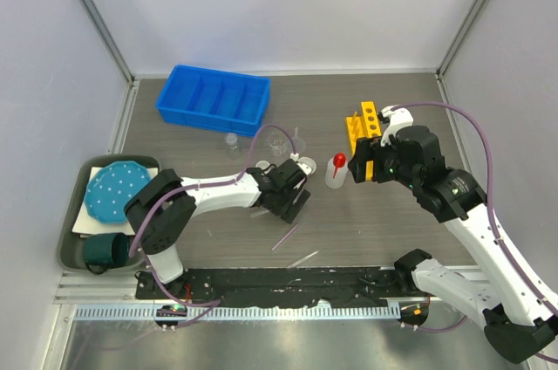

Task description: Organize the chemistry lab equipment

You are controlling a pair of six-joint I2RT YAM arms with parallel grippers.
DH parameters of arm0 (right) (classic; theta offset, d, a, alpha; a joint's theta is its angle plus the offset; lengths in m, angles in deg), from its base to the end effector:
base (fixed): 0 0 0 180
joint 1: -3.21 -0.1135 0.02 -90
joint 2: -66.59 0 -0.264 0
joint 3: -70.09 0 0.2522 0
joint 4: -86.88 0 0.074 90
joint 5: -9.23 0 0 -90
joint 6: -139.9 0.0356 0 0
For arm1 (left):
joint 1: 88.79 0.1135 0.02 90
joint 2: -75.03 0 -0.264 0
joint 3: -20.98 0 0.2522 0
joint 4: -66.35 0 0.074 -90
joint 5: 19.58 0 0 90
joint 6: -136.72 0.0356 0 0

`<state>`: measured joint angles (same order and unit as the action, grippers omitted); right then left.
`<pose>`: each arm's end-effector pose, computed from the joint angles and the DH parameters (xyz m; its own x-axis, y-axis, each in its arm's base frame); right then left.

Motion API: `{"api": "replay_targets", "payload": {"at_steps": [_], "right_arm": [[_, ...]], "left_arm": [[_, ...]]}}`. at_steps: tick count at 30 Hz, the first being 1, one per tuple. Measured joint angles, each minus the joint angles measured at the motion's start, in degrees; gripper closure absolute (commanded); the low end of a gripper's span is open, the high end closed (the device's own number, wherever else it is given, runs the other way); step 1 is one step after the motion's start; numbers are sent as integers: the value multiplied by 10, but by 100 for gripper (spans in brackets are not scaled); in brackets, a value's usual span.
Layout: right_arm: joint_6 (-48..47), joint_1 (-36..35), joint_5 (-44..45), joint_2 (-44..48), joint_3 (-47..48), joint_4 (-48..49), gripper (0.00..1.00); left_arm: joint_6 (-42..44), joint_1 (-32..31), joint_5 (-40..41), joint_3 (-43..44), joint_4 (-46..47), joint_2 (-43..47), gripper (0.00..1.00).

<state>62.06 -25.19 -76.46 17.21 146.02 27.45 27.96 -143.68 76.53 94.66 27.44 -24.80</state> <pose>0.1470 0.0765 0.3672 -0.5550 -0.0613 -0.8296 -0.3088 0.9412 0.1370 0.1973 -0.2740 0.1633 -0.7471 0.5066 -0.4303 0.5780 0.8148 -0.0442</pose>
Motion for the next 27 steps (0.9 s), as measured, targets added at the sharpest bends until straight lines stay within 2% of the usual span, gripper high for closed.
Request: {"api": "replay_targets", "payload": {"at_steps": [4, 7, 19, 21, 26, 27], "right_arm": [[0, -4, 0, 0, -2, 0, 16], [0, -8, 1, 0, -2, 0, 16], [0, -19, 6, -2, -3, 2, 16], [0, -20, 7, -4, -3, 2, 16], [0, -24, 10, -9, -3, 2, 16], [0, -25, 10, -9, -4, 1, 16]], "left_arm": [[2, 5, 0, 0, 9, -2, 26], [7, 11, 0, 0, 16, -4, 32], [19, 31, 10, 0, 29, -8, 70], [22, 32, 13, 0, 31, -9, 74], [26, 32, 16, 1, 31, -9, 91], [27, 31, 17, 1, 31, -9, 100]]}}
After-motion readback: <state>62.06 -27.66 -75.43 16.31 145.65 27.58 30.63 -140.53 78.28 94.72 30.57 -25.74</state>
